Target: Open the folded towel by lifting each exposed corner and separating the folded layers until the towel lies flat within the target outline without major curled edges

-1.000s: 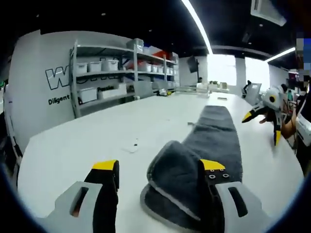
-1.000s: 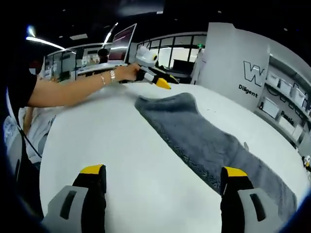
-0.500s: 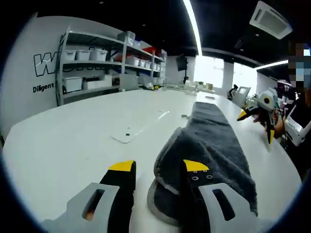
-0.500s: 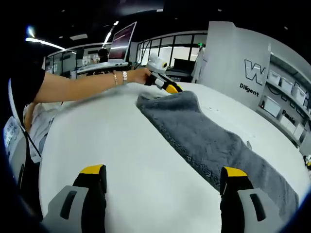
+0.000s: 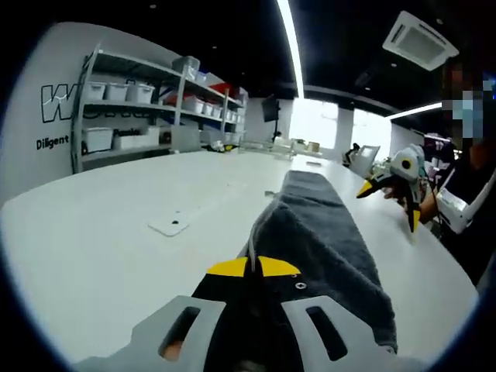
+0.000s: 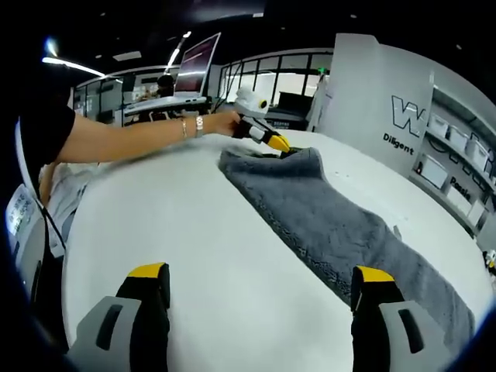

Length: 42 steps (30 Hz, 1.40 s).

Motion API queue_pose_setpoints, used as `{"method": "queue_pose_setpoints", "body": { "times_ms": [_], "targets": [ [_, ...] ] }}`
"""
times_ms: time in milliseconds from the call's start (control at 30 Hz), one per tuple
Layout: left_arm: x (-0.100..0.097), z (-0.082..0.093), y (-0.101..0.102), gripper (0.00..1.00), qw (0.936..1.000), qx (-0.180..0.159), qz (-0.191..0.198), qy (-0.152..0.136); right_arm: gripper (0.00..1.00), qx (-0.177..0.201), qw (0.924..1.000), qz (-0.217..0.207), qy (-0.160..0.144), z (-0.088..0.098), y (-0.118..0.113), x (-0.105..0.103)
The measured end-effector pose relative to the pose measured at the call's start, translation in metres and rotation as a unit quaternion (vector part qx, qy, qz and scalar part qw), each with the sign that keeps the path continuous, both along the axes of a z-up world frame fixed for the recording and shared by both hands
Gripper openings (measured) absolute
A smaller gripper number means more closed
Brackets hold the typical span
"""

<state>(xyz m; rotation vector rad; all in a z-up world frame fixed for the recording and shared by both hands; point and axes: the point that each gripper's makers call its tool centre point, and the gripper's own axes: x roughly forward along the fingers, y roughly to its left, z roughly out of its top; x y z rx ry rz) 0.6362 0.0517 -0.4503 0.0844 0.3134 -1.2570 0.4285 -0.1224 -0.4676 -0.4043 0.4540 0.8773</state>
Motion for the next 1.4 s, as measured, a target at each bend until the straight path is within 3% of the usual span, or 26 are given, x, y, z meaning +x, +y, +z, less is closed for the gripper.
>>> {"method": "queue_pose_setpoints", "body": {
  "times_ms": [233, 400, 500, 567, 700, 867, 1067, 1300, 1400],
  "targets": [
    [-0.016, 0.019, 0.000, 0.03, 0.9998, 0.008, -0.013, -0.016, 0.99, -0.001, 1.0000, 0.001, -0.004, 0.002, 0.000, -0.001],
    [-0.042, 0.040, -0.003, 0.03, 0.9989, 0.002, -0.022, -0.041, 0.99, -0.002, 1.0000, -0.001, -0.005, 0.001, -0.001, 0.000],
    [-0.054, 0.040, 0.004, 0.03, 0.9963, 0.055, 0.001, -0.066, 0.99, -0.005, 1.0000, -0.002, -0.003, 0.000, -0.001, 0.000],
    [-0.069, 0.042, 0.003, 0.03, 0.9918, 0.088, -0.004, -0.093, 0.99, -0.006, 1.0000, -0.002, -0.003, 0.000, -0.001, 0.000],
    [-0.099, 0.051, 0.000, 0.03, 0.9877, 0.111, -0.010, -0.110, 0.99, -0.006, 0.9999, 0.000, -0.008, 0.001, 0.001, -0.001],
    [-0.131, 0.067, 0.000, 0.03, 0.9870, 0.110, -0.013, -0.116, 0.99, -0.005, 0.9999, 0.003, -0.015, 0.003, 0.002, 0.000],
    [-0.162, 0.061, 0.008, 0.03, 0.9806, 0.150, -0.013, -0.126, 0.99, -0.006, 0.9998, 0.006, -0.020, 0.004, 0.002, -0.001],
    [-0.188, 0.061, 0.016, 0.03, 0.9803, 0.152, -0.022, -0.124, 0.99, 0.002, 0.9992, -0.003, -0.040, 0.016, -0.005, 0.003],
    [-0.195, 0.054, 0.020, 0.03, 0.9776, 0.167, -0.022, -0.126, 0.99, 0.014, 0.9985, -0.007, -0.052, 0.025, -0.008, 0.006]
  ]
}}
